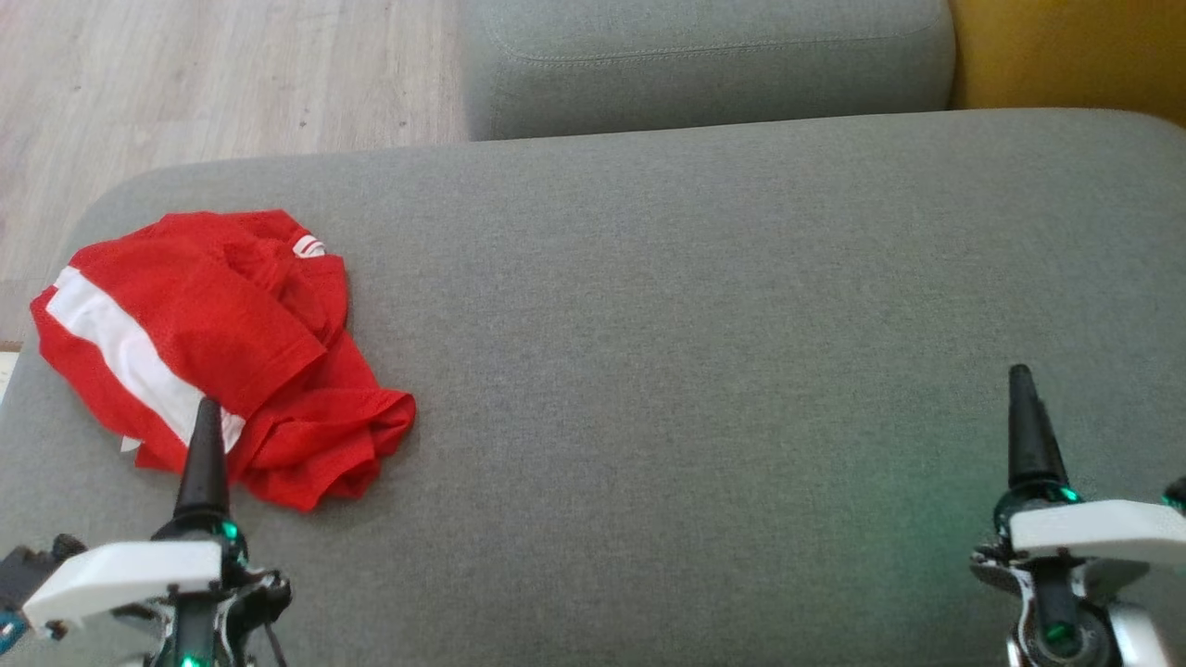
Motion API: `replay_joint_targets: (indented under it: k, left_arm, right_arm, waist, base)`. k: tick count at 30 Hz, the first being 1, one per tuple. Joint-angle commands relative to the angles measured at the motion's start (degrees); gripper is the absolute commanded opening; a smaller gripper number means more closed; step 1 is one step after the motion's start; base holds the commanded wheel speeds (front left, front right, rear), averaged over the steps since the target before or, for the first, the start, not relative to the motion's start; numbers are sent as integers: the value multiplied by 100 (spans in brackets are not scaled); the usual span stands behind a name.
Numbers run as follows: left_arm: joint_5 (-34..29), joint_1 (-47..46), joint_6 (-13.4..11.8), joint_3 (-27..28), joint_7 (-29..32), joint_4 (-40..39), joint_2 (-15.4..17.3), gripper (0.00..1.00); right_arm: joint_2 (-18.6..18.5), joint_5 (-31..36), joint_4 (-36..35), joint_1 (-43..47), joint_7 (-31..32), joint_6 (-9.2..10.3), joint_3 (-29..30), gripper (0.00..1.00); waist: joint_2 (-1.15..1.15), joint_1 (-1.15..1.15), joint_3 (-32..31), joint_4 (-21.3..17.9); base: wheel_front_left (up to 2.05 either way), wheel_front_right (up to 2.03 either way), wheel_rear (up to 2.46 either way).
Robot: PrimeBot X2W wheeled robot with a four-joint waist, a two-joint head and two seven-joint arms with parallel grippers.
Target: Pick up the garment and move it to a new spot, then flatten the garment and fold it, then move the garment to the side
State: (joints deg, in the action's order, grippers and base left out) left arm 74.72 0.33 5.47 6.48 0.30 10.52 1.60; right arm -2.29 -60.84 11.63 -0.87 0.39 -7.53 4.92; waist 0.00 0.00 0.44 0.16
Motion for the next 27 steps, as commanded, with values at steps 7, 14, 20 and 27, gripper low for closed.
replay_joint_targets:
  k: [7,14,20,27]
  left_arm:
    - [-897,-266,-104,-198,-176,-572,74,100]
    - [-1632,-247,-205,-444,-276,-758,78,100]
    - [-2478,-241,-290,-695,-394,-927,85,100]
    - [-3169,-273,-578,-991,-510,-1090,226,100]
  right_arm:
    - [-42,954,-397,-333,-172,2,-268,100]
    - [-45,1567,-491,-335,-273,2,-398,100]
    - [-40,2244,-649,-347,-392,2,-484,100]
    - [-40,3035,-741,-365,-510,2,-628,100]
  waist:
    - [0,0,-8,9]
    - [0,0,-7,9]
    - [0,0,0,-5]
    - [0,0,5,-4]
  base:
    - [0,0,0]
    - [0,0,0]
    - [0,0,0]
    - [0,0,0]
